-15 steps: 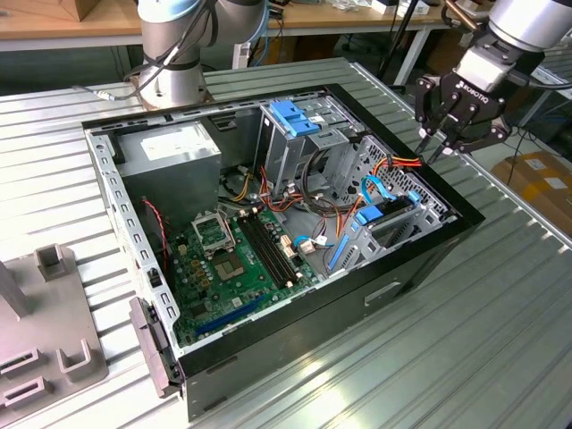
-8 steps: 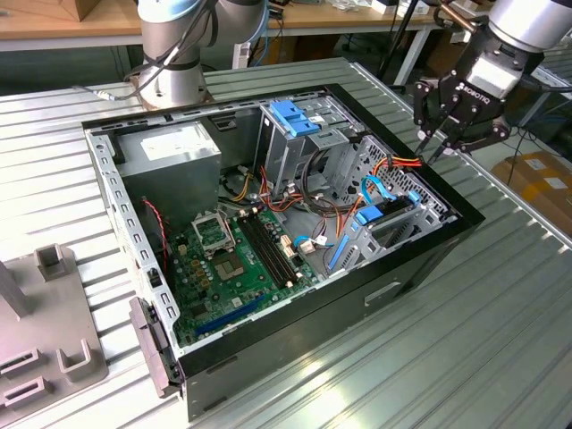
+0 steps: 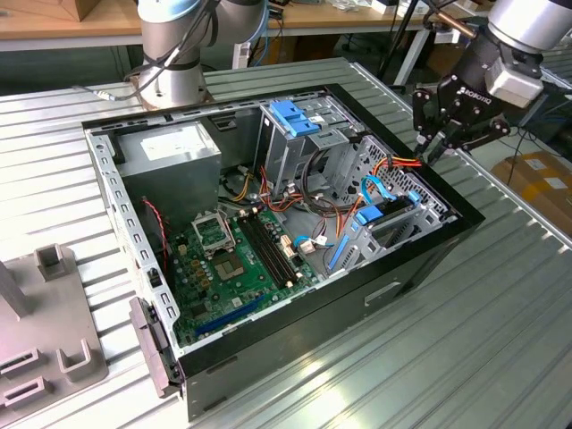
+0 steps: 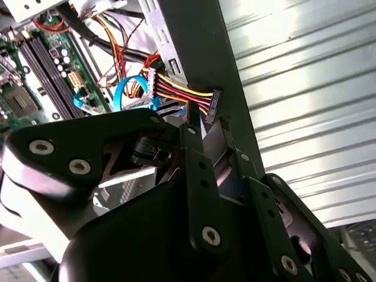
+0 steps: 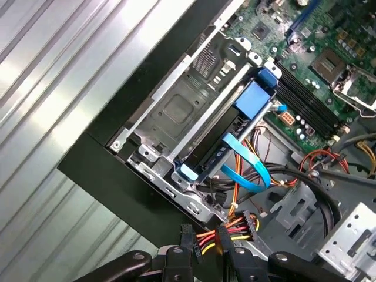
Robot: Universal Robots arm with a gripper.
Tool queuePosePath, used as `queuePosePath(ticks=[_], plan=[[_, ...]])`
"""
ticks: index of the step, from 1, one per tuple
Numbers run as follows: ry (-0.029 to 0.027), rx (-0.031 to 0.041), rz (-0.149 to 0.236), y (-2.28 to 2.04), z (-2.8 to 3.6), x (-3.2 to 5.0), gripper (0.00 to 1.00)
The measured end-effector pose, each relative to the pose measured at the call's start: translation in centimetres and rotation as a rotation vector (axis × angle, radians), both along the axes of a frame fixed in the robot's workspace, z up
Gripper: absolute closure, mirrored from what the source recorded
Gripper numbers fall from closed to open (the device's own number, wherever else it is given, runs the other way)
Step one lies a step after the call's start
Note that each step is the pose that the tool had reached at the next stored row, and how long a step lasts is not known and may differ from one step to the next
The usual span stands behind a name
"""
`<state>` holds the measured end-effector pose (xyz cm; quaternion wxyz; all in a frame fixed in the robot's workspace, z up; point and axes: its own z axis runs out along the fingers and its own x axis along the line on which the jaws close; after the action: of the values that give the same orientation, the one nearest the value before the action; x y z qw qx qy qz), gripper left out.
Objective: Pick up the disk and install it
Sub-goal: 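Insert the second disk wire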
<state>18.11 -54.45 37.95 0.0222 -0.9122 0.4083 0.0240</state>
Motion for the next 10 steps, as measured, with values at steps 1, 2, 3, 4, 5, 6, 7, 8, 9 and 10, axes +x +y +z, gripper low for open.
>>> queuePosePath(ticks=[1,2,3,4,5,6,7,8,9,10], plan=[[-0.0004,-0.0001,0.046,0.00,-0.01,0.00,0.70],[-0.0013,0.0000,0.088,0.00,-0.02,0.00,0.70],[-0.0025,0.0000,0.131,0.00,-0.03,0.00,0.70],[-0.0043,0.0000,0.184,0.00,-0.04,0.00,0.70],[-0.0053,0.0000,0.219,0.00,-0.06,0.00,0.70],[-0.0057,0.0000,0.237,0.00,-0.07,0.00,0.70],[-0.0059,-0.0001,0.257,0.00,-0.07,0.01,0.70],[-0.0060,-0.0001,0.277,0.01,-0.07,0.06,0.70],[-0.0059,-0.0002,0.277,0.00,-0.07,0.05,0.70],[-0.0059,0.0000,0.277,0.00,-0.08,0.05,0.70]])
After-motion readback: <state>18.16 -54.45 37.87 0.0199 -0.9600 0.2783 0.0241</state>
